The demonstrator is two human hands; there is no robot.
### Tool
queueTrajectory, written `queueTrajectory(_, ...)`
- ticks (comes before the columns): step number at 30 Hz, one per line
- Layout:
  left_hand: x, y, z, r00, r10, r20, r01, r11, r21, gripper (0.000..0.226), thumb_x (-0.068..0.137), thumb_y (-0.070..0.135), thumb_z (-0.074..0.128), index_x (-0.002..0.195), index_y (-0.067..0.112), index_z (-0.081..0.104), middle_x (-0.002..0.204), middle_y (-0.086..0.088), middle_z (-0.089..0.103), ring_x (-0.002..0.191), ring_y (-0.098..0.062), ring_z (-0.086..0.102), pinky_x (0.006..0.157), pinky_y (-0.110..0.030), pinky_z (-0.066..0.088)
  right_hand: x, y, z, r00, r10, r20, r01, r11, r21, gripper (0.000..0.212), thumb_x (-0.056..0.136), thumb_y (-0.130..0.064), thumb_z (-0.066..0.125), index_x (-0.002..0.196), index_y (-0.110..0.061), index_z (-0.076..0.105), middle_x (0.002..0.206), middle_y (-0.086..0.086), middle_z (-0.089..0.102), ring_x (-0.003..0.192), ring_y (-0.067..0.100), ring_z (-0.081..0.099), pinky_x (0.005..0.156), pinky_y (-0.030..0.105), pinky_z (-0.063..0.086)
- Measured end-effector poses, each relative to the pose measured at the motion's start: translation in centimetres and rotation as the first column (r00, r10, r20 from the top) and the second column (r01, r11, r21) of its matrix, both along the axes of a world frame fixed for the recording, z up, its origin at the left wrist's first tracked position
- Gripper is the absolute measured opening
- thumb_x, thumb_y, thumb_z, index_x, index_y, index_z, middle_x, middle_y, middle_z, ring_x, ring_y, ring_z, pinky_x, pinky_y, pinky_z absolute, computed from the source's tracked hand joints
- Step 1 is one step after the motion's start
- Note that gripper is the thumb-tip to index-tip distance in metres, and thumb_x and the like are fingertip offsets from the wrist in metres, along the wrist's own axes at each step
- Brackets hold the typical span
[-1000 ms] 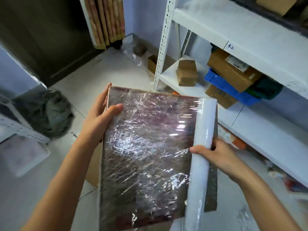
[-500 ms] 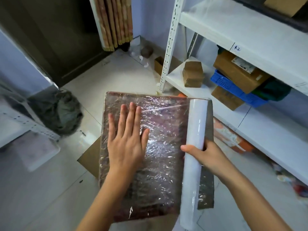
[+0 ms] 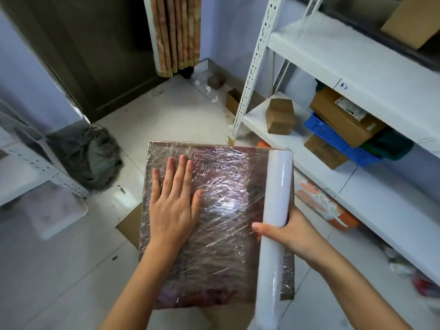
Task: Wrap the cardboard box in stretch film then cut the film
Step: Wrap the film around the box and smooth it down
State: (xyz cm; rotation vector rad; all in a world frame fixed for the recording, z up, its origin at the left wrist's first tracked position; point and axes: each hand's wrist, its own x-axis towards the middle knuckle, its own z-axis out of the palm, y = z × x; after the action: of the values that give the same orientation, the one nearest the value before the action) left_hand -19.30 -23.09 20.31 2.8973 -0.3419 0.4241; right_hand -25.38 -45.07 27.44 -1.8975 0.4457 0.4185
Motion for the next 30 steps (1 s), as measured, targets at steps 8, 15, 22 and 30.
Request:
queueTrajectory(8, -0.7, 0.3, -0.4, 0.999, 0.036, 0.000, -0.036, 0.999, -0.024, 0.062, 0.099, 0.045, 0.017, 0.148, 0.008, 0.024, 0.156, -0.006, 0.020, 0.146, -0.021, 0.011, 0.119, -0.045, 0.004, 0.0, -0.2, -0.5, 0.998, -0.042, -0.045, 0.043, 0.999, 0.025, 0.027, 0.081, -0.021, 0.069, 0.099, -0.018, 0.049, 0.095, 0.019, 0.065, 0.071, 0.024, 0.072, 0.068, 0.038, 0.059)
queueTrajectory(15, -0.6, 0.3, -0.5, 0.999, 0.039, 0.022, -0.038, 0.999, -0.014, 0.061, 0.100, 0.045, 0.014, 0.149, 0.009, 0.022, 0.157, -0.006, 0.019, 0.146, -0.022, 0.012, 0.119, -0.044, 0.006, 0.2, -1.8, -0.7, 0.997, -0.015, -0.079, 0.021, 0.996, 0.082, 0.031, 0.086, -0.019, 0.062, 0.115, -0.016, 0.050, 0.101, 0.006, 0.063, 0.086, 0.014, 0.064, 0.074, 0.027, 0.054)
queueTrajectory(22, -1.4, 0.2, -0.5, 0.996, 0.018, 0.086, -0.016, 1.000, -0.016, 0.055, 0.099, 0.034, 0.028, 0.146, 0.006, 0.032, 0.153, -0.010, 0.027, 0.144, -0.026, 0.020, 0.118, -0.046, 0.013, 0.4, -4.0, -1.6, 0.996, 0.006, 0.084, 0.004, 0.993, -0.119, 0.030, 0.067, -0.032, 0.081, 0.080, -0.020, 0.057, 0.084, -0.005, 0.064, 0.077, 0.008, 0.064, 0.064, 0.021, 0.055)
queueTrajectory(30, -2.3, -1.0, 0.0, 0.990, 0.115, 0.082, -0.114, 0.993, -0.012, 0.055, 0.099, 0.034, 0.025, 0.147, 0.005, 0.027, 0.153, -0.010, 0.027, 0.143, -0.025, 0.021, 0.118, -0.043, 0.012, 0.7, -6.9, -2.4, 0.994, 0.046, 0.097, -0.034, 0.992, -0.120, 0.065, 0.055, -0.069, 0.072, 0.094, -0.019, 0.056, 0.085, 0.003, 0.069, 0.072, 0.017, 0.071, 0.064, 0.044, 0.060)
